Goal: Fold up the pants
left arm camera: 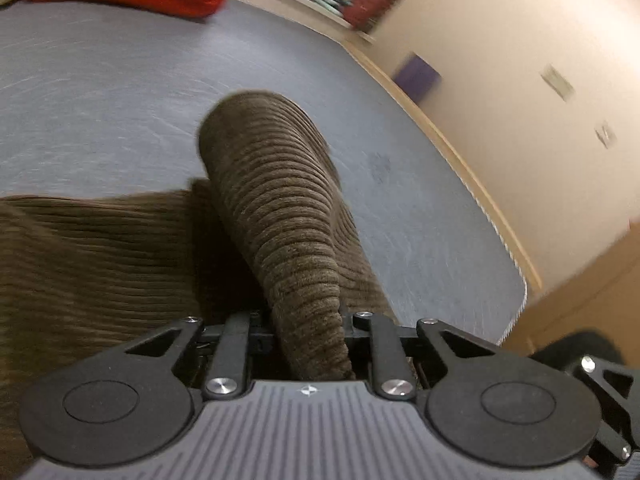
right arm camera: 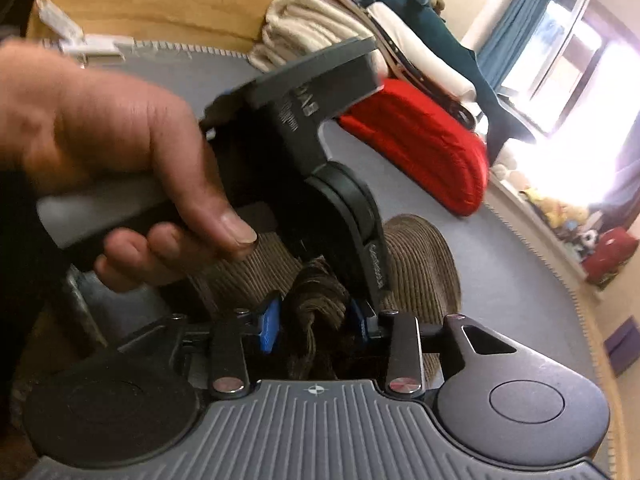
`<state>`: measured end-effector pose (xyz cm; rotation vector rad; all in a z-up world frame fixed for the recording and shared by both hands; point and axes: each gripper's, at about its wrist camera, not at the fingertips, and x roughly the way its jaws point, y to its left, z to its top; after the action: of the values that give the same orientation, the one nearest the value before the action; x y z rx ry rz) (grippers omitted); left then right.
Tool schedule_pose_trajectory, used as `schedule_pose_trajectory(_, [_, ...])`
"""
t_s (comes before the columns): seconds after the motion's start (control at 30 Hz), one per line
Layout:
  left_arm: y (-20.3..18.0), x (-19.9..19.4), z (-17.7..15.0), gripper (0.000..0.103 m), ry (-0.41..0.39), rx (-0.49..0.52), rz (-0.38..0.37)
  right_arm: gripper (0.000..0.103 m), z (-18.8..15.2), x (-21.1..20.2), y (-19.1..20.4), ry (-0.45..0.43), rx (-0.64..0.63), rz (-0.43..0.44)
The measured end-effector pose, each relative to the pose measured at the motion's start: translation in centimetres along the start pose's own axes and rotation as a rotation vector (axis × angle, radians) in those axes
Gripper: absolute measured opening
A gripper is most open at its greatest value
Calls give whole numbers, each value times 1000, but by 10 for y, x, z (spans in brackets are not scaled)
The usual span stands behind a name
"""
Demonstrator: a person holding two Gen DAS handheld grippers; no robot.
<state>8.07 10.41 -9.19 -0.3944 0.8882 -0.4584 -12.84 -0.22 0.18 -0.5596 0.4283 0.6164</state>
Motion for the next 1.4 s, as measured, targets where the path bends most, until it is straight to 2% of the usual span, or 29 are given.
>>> schedule_pose_trajectory(0.1, [8,-31,11,20,-44,-44,34,49,12,-18,-20,-60,145,77])
schedule_pose_trajectory(0.2, [23,-66,13,19,-88,-74,88,55,12,-25,-46,-86,330,111])
schedule_pose_trajectory(0.33, [59,-115,13,19,-118,-119,167,56,7,-7,-72,-51,558,102])
schedule_pose_trajectory(0.47, [114,-166,21,20,-128,-159,260,56,8,22,-88,-25,690,97])
schedule_pose_trajectory(0.5, [125,-172,22,24,-108,-152,282,59,5,28,-87,1,717,107])
schedule_pose_trajectory(0.57, [153,-173,21,60,-45,-167,326,66,4,56,-88,81,789,147])
schedule_pose_trajectory(0.6, [167,-172,17,92,-19,-199,344,66,3,69,-92,118,820,162])
schedule_pose_trajectory(0.63, [180,-171,13,99,-2,-243,367,67,0,79,-90,150,846,166])
schedule_pose_trajectory(0.67, [190,-169,12,99,11,-288,373,67,-2,89,-90,178,864,167])
schedule_pose_trajectory(0.73, [203,-166,12,99,5,-364,305,69,-7,100,-86,217,895,173])
schedule_pose_trajectory(0.8, [210,-160,19,102,1,-390,258,71,-11,117,-87,252,947,182])
schedule_pose_trajectory(0.97, [233,-127,13,102,81,-423,246,74,-25,158,-82,338,1073,256])
schedule_pose_trajectory(1.03, [234,-112,10,102,115,-408,256,74,-30,176,-77,370,1106,287])
schedule_pose_trajectory(1.17, [232,-95,14,102,127,-408,252,70,-39,193,-72,381,1217,346])
schedule_pose_trajectory(1.2, [229,-94,16,96,126,-412,252,61,-38,193,-72,371,1211,344])
schedule_pose_trajectory(1.23, [229,-91,19,80,121,-421,245,56,-36,193,-71,366,1194,342])
schedule_pose_trajectory(1.3, [220,-91,23,67,110,-416,241,36,-33,188,-74,348,1175,348])
schedule_pose_trajectory(1.4, [193,-85,36,51,104,-340,274,28,-25,169,-91,264,1173,370])
